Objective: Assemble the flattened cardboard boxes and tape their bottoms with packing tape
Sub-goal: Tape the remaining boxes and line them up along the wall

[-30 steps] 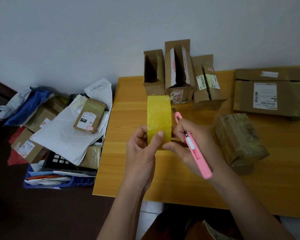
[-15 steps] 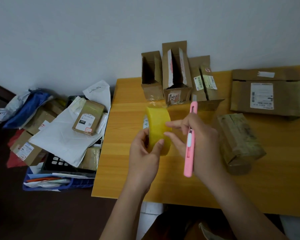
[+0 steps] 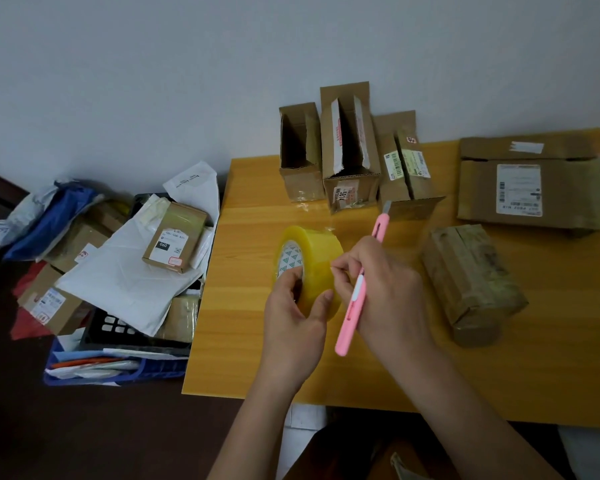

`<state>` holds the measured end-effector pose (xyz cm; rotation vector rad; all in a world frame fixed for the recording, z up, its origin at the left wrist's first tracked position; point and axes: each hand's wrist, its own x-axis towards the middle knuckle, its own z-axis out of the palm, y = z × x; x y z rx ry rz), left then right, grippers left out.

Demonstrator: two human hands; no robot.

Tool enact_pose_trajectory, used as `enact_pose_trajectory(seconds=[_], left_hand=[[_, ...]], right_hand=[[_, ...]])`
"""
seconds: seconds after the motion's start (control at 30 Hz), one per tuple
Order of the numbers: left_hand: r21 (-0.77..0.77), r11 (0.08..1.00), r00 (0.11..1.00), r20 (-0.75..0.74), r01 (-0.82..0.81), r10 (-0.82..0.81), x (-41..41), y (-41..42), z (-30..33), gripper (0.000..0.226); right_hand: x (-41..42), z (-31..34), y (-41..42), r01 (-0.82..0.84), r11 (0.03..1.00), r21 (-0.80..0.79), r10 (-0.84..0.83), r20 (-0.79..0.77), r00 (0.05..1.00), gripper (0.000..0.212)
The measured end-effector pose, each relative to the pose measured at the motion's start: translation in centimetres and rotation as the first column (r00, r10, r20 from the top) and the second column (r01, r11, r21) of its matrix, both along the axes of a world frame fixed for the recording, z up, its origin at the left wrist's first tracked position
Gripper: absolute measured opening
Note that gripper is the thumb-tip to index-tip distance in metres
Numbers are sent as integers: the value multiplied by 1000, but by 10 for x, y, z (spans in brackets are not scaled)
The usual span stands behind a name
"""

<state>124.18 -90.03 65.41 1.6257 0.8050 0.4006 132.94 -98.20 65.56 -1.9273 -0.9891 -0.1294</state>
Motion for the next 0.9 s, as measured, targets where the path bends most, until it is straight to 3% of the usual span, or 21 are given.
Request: enact_pose_trajectory(seconds=[0.17, 0.33, 0.47, 0.6, 0.7, 0.9], left_hand=[[9, 999, 999, -24, 45, -44, -3, 1, 2, 22], [-65, 993, 994, -21, 103, -105, -6, 4, 6, 20], [-116, 989, 996, -13, 86, -88, -6, 6, 8, 21], [-217, 975, 998, 42, 54, -46, -4, 7, 13, 22], [-237, 969, 996, 73, 71, -55, -1, 5, 21, 22], [-160, 979, 992, 42, 123, -118, 3, 4, 35, 21]], right_hand=[[2, -6, -4, -10, 1000, 5, 10, -23, 1000, 56], [10, -10, -8, 103, 983, 150, -57, -282, 958, 32], [13, -6, -9, 141, 967, 211, -48, -393, 918, 34], [17, 7, -9, 43, 971, 236, 81, -490, 868, 35], [16, 11, -7, 36, 981, 193, 60, -467, 882, 39], [21, 29, -9, 58, 998, 37, -46, -255, 966, 42]])
